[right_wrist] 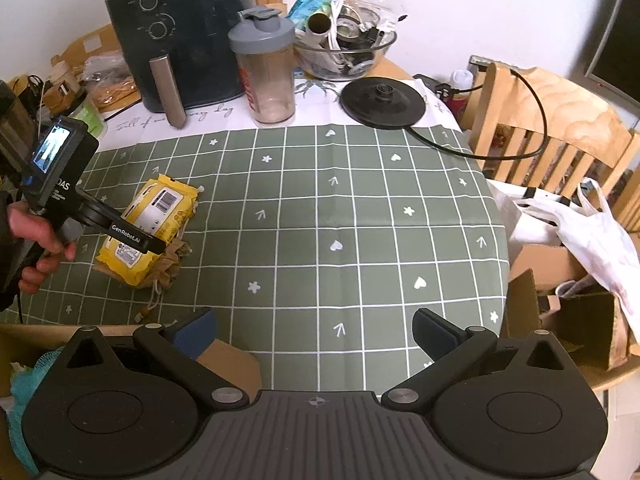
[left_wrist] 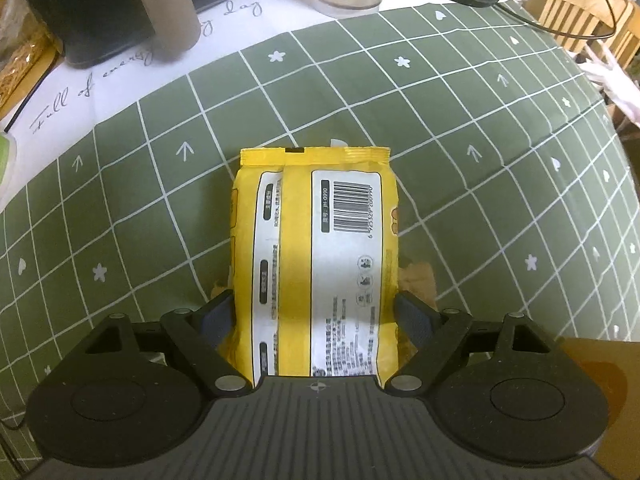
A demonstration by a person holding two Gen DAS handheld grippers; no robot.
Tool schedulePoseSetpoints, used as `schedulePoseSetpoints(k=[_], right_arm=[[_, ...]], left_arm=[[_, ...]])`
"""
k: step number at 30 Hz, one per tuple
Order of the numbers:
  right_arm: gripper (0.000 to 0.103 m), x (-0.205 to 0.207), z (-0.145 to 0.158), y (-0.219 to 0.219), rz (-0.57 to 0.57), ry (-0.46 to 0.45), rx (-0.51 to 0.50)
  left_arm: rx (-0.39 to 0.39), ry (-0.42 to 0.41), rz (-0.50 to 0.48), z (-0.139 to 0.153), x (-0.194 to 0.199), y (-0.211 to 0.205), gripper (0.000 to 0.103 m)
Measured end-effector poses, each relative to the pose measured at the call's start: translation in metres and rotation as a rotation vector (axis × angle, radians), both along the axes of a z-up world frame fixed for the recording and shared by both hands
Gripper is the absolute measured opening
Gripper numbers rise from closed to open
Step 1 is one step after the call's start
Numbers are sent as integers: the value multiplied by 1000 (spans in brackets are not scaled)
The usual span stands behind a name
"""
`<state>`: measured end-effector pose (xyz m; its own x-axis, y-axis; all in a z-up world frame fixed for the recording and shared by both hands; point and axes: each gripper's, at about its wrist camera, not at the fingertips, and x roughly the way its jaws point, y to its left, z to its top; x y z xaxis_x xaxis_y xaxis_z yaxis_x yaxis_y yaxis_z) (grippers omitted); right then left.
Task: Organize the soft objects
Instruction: 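Lift the yellow packet with the left gripper while the right gripper approaches the burlap pouch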
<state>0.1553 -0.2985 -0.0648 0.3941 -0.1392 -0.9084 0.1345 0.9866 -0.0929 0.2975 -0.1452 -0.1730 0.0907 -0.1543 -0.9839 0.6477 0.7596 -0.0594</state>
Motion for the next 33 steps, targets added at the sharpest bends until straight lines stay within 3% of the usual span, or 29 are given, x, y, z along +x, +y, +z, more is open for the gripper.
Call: schedulePoseSetpoints(k=[9, 24, 33], right_arm=[[103, 1, 2, -3, -1, -7, -12], [103, 41, -1, -4, 196, -22, -56], [103, 77, -22, 18, 492, 2, 14]], left_arm=[[-22, -30, 12, 10, -5, 8, 60], [-149, -114, 118, 61, -11, 42, 58], [-211, -184, 220, 98, -25, 81, 58]])
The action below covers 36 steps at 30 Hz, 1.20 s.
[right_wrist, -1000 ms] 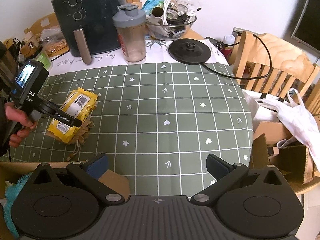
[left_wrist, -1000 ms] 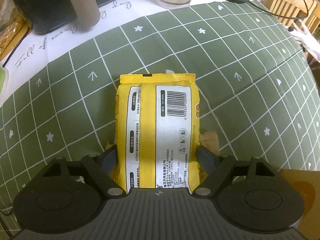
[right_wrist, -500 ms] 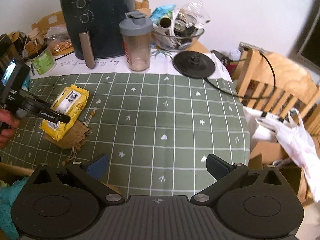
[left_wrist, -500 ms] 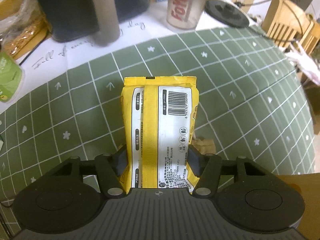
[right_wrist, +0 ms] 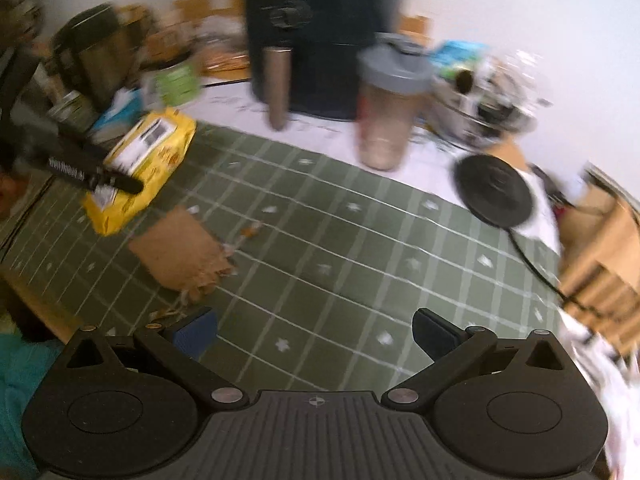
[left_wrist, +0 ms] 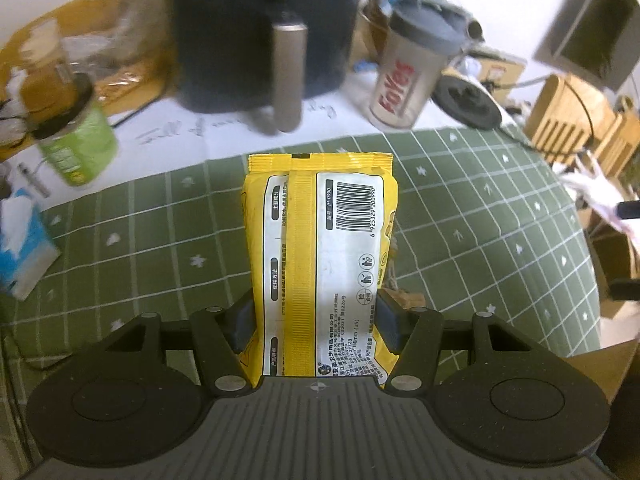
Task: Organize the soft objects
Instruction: 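Lift the yellow packet with the left gripper while the right gripper approaches the burlap pouch, then close the right gripper on the brown burlap pouch's gathered neck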
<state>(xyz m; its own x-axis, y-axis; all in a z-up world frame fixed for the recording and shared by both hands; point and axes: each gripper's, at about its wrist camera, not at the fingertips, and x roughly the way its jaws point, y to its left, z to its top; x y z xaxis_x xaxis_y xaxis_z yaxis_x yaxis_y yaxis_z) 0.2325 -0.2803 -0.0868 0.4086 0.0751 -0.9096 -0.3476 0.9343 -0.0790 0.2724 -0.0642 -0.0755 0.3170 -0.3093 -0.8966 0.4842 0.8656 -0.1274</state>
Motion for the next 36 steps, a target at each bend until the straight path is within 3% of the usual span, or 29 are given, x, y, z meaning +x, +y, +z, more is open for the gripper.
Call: schedulePoseSetpoints(k=[11, 21, 26, 30, 36], right_arm=[[96, 51, -54, 26, 251, 94, 111], [89, 67, -103, 72, 491, 151, 84], [81, 66, -126, 97, 614, 179, 38], [77, 64, -142, 107, 657, 198, 16], [45, 63, -156, 110, 664, 230, 19]], left_arm=[[-47, -42, 153, 34, -37, 57, 58], [-70, -51, 276, 51, -75, 94, 58], [-70, -45, 336, 52, -92, 110, 58], [-69, -39, 372, 52, -104, 119, 58], [-72, -32, 405, 53, -118, 125, 58]])
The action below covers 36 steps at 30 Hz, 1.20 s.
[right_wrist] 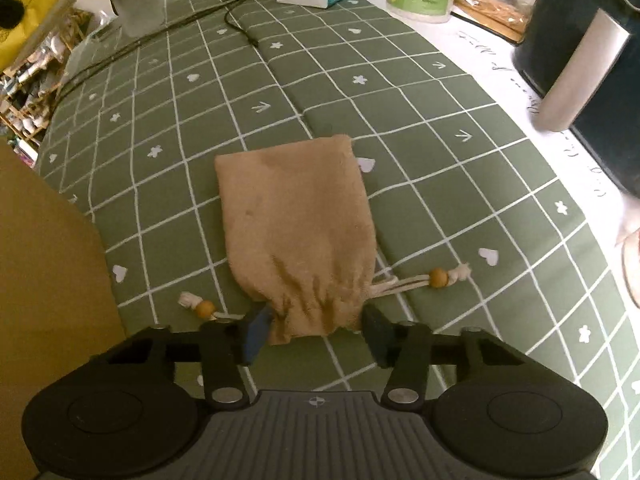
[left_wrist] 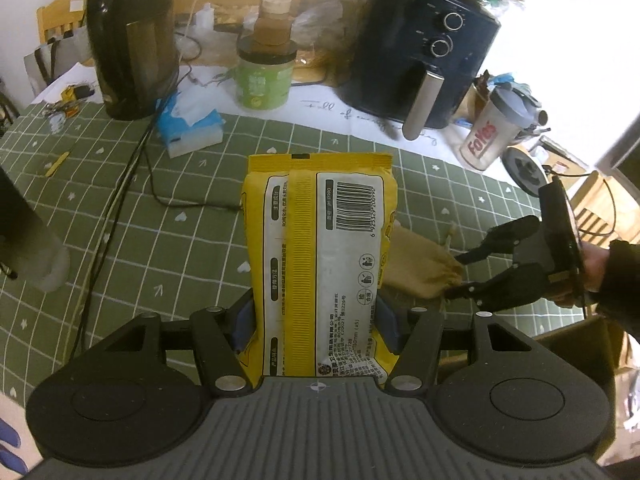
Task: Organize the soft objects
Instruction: 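Close the right gripper on the brown burlap pouch's gathered neck, then carry the yellow packet into the box with the left gripper while the right gripper carries the pouch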
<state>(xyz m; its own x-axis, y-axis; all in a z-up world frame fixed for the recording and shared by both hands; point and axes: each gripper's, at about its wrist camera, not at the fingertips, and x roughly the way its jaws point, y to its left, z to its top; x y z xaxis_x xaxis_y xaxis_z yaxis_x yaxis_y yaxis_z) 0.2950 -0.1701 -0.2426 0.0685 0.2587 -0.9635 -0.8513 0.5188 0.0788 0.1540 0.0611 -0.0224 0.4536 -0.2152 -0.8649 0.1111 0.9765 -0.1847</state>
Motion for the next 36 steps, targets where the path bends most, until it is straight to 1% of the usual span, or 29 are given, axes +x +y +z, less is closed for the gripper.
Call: schedulePoseSetpoints(k=[1, 2, 5, 10, 18, 25, 36], right_arm=[[30, -1, 1, 0, 2, 12, 9], [19, -1, 3, 0, 2, 13, 11], [11, -3, 8, 0, 2, -20, 4], [9, 4, 27, -15, -80, -61, 34], [9, 2, 73, -47, -183, -143, 37], [9, -22, 121, -66, -242, -222, 71], [9, -68, 177, -85, -314, -291, 153]], left_arm=[[-1, 1, 3, 0, -2, 0, 58], [-1, 2, 4, 1, -3, 0, 58], [-2, 1, 8, 3, -6, -2, 58], [-8, -16, 1, 11, -10, -8, 58], [-27, -50, -26, 32, -21, -21, 58], [-47, -56, -72, 44, -29, -35, 58], [-56, -38, -148, 52, -46, -63, 58]])
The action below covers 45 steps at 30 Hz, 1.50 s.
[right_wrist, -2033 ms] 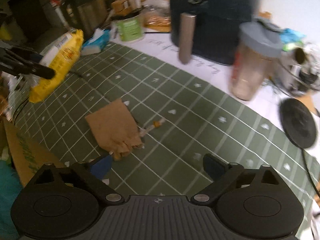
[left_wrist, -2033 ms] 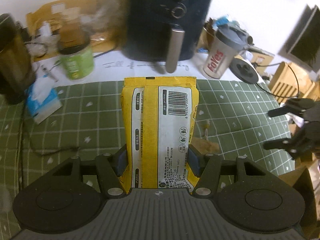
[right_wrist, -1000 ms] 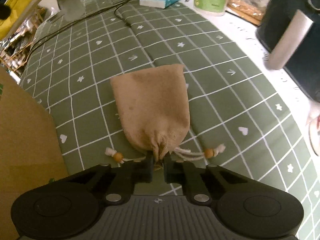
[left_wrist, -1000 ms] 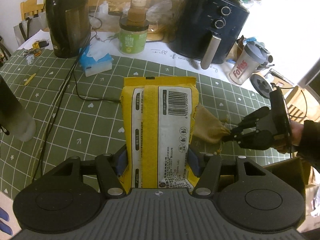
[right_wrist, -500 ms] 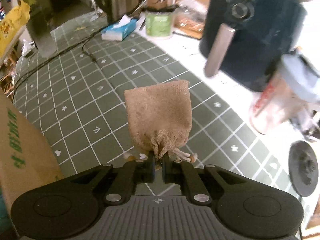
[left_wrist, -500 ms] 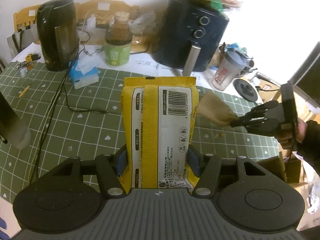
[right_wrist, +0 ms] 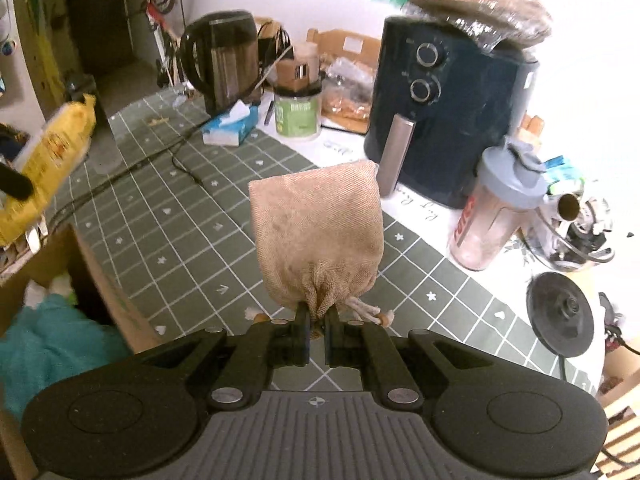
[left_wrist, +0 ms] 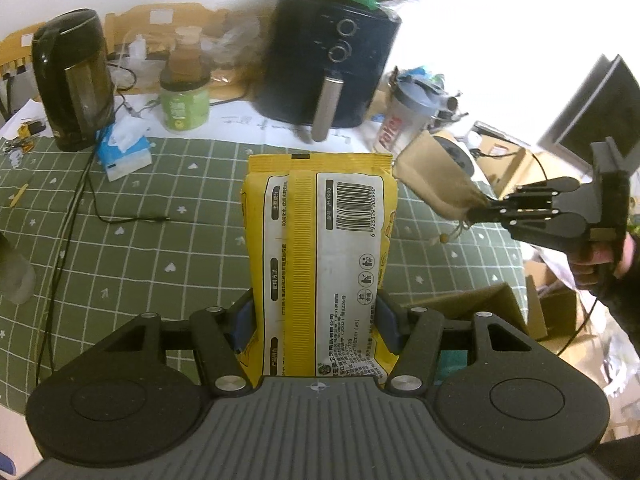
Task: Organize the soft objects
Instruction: 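Carry the yellow packet into the box with the left gripper while the right gripper carries the pouch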
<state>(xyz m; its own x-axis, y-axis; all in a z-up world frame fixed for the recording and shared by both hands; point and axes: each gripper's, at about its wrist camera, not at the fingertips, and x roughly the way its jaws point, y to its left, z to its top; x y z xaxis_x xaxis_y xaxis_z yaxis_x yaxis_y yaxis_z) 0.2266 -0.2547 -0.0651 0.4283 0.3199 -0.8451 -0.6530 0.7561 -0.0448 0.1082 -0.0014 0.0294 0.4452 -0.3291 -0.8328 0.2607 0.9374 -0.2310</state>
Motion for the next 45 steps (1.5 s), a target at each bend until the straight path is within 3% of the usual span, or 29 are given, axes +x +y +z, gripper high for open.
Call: schedulePoseSetpoints(k=[13, 24, 29, 34, 45], right_arm=[[9, -58, 43, -13, -71, 3, 102], [9, -106, 63, -20, -151, 76, 179], [9, -120, 60, -22, -222, 160, 231], [9, -133, 55, -23, -308, 237, 274], [9, -157, 59, -13, -371, 305, 360]], left_arm=[[-10, 30, -34, 6, -23, -21, 58], [-19, 180, -27, -10, -35, -33, 59], [8, 263, 0, -26, -34, -37, 60], [-2, 224, 48, -19, -39, -34, 76], [-26, 126, 105, 2, -67, -40, 77]])
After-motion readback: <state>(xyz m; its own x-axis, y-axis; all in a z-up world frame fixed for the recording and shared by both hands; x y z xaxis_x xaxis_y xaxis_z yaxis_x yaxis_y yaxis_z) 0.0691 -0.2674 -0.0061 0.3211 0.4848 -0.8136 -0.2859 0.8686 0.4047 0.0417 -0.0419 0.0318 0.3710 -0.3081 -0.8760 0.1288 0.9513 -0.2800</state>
